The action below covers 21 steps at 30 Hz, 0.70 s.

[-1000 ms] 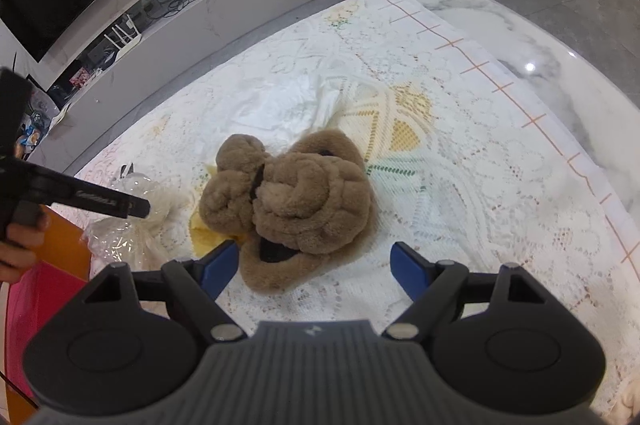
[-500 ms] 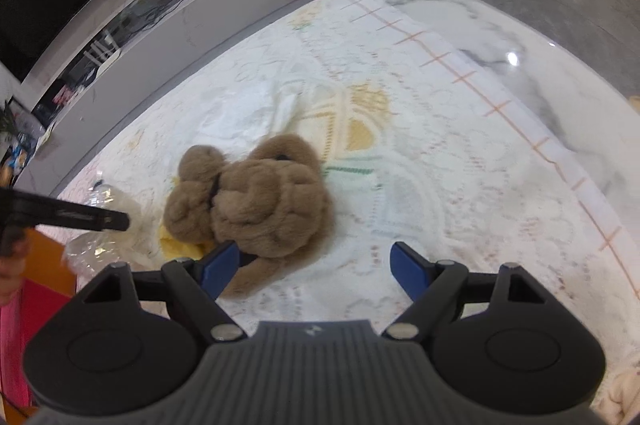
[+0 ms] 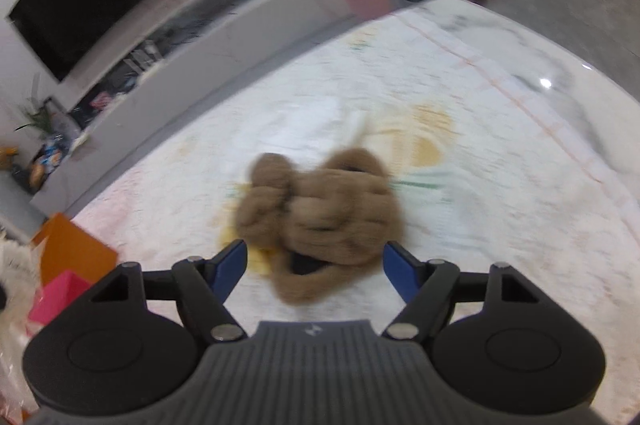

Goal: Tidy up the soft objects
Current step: 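Lift the plastic bag with the left tool while the right tool grasps the yellow cloth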

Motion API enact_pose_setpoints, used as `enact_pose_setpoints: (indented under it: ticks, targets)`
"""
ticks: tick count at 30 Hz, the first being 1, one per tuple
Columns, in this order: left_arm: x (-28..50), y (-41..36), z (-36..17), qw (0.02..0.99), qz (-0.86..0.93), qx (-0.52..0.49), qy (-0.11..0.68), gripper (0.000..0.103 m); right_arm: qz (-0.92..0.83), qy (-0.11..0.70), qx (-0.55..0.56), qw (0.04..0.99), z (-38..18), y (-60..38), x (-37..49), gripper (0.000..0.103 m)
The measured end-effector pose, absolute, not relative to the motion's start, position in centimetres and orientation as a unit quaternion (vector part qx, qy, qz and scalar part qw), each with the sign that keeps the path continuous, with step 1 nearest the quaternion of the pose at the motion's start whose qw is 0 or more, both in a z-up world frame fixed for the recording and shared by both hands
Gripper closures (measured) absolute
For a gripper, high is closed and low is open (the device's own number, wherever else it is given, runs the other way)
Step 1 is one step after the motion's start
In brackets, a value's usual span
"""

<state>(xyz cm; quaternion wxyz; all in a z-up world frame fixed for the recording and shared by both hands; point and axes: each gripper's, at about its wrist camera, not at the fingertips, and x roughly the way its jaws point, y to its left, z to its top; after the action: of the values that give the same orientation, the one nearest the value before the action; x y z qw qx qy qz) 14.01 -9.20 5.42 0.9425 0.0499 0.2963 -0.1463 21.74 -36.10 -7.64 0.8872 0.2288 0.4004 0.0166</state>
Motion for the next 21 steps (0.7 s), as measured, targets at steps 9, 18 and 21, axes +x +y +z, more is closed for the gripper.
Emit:
enact_pose_setpoints:
  ticks: [9,18,21]
  targets:
    - [10.8,-6.8,4.5,0.967,-0.127,0.039,0.216,0.051,0.042,0.396,0.204,0.894,-8.5,-31.0,22.5,0.038]
    - [12.5,-4.6,2.9,0.964,-0.118,-0.004,0.236,0.051,0.026,0.369,0.179,0.912,-9.2,-27.8,22.2,0.056]
    - [13.1,-3.7,2.3,0.958,-0.123,-0.023,0.257,0.05,0.017,0.356,0.147,0.923,-8.6,-26.4,23.1,0.056]
